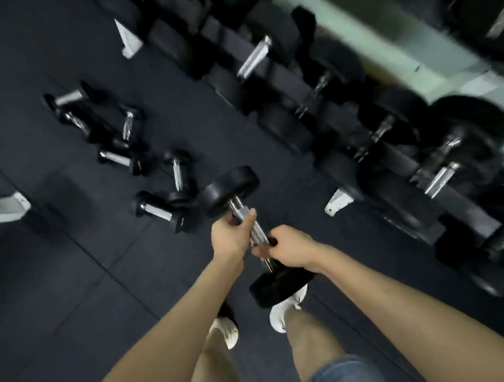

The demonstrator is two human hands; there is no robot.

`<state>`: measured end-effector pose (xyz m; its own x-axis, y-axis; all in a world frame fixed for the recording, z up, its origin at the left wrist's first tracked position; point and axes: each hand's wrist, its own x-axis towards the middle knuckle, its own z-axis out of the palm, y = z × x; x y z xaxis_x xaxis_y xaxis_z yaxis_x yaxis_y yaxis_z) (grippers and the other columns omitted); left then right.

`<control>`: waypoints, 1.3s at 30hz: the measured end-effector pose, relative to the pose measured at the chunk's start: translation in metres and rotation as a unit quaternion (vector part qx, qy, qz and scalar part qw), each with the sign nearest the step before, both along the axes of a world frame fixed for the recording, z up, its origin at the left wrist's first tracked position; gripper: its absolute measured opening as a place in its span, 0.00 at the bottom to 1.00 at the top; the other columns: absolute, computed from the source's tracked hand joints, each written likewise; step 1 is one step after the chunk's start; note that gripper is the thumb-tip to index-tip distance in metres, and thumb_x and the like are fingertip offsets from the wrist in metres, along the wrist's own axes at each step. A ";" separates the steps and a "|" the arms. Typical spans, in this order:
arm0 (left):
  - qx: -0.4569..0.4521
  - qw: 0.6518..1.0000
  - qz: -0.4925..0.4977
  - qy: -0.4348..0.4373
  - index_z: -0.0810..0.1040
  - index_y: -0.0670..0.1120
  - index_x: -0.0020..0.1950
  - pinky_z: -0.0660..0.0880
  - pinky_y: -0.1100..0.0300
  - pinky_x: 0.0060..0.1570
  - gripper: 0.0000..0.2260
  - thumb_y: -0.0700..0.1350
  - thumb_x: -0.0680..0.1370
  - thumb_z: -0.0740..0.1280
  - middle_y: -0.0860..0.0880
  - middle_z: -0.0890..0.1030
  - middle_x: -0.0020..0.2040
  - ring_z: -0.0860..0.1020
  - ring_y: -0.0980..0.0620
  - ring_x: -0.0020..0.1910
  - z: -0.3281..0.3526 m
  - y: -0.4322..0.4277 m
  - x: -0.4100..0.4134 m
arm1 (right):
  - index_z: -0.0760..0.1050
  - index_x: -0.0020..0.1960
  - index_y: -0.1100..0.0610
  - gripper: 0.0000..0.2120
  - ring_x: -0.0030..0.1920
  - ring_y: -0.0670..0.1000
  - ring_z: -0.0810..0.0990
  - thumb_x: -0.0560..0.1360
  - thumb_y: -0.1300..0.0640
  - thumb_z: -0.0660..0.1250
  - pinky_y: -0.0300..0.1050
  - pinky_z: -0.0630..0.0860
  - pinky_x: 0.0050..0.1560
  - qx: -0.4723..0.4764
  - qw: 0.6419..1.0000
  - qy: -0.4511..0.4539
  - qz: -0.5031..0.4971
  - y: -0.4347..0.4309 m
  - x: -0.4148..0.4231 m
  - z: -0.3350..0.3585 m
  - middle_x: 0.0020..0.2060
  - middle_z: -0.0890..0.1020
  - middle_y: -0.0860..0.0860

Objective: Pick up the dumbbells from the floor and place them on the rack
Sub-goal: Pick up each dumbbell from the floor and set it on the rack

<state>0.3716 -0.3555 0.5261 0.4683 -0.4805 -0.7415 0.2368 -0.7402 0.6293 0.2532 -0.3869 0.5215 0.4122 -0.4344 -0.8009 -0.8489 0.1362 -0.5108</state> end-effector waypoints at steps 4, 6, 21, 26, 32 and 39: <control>-0.030 0.998 -0.036 -0.048 0.76 0.49 0.36 0.80 0.42 0.48 0.08 0.48 0.72 0.72 0.44 0.82 0.41 0.82 0.43 0.46 0.077 -0.037 -0.017 | 0.76 0.37 0.54 0.17 0.35 0.51 0.78 0.72 0.39 0.66 0.47 0.71 0.38 -0.037 0.996 -0.053 -0.054 -0.024 -0.019 0.074 0.31 0.79 0.49; -0.047 0.996 -0.042 -0.060 0.77 0.48 0.36 0.80 0.43 0.49 0.08 0.48 0.71 0.73 0.44 0.82 0.40 0.83 0.42 0.45 0.105 -0.060 -0.024 | 0.79 0.38 0.53 0.17 0.38 0.53 0.82 0.72 0.39 0.66 0.50 0.76 0.41 -0.057 0.993 -0.071 -0.076 -0.040 -0.026 0.100 0.35 0.83 0.51; -0.127 0.968 -0.206 -0.066 0.74 0.47 0.35 0.79 0.46 0.53 0.09 0.44 0.73 0.72 0.46 0.80 0.38 0.82 0.43 0.46 0.193 -0.312 -0.034 | 0.68 0.30 0.48 0.18 0.27 0.46 0.68 0.74 0.42 0.65 0.42 0.63 0.29 -0.183 0.947 -0.042 -0.260 -0.243 -0.025 0.187 0.24 0.71 0.45; -0.132 0.937 -0.313 -0.081 0.80 0.40 0.46 0.79 0.51 0.51 0.09 0.45 0.73 0.71 0.43 0.82 0.43 0.82 0.43 0.48 0.188 -0.406 -0.033 | 0.78 0.38 0.54 0.17 0.30 0.48 0.74 0.73 0.41 0.65 0.45 0.67 0.35 -0.178 0.919 -0.032 -0.351 -0.317 -0.012 0.184 0.29 0.77 0.48; -0.122 0.886 -0.434 -0.104 0.80 0.41 0.54 0.77 0.55 0.51 0.15 0.49 0.73 0.71 0.43 0.84 0.51 0.81 0.44 0.52 0.176 -0.508 -0.049 | 0.80 0.42 0.57 0.17 0.31 0.48 0.74 0.73 0.42 0.65 0.45 0.68 0.36 -0.153 0.866 -0.010 -0.476 -0.396 -0.007 0.173 0.30 0.79 0.50; -0.095 0.867 -0.480 -0.096 0.81 0.41 0.52 0.75 0.56 0.50 0.12 0.48 0.73 0.70 0.43 0.84 0.51 0.81 0.44 0.52 0.154 -0.573 -0.093 | 0.78 0.44 0.60 0.21 0.35 0.51 0.76 0.73 0.41 0.64 0.46 0.68 0.38 -0.141 0.838 0.014 -0.527 -0.451 -0.035 0.154 0.32 0.78 0.50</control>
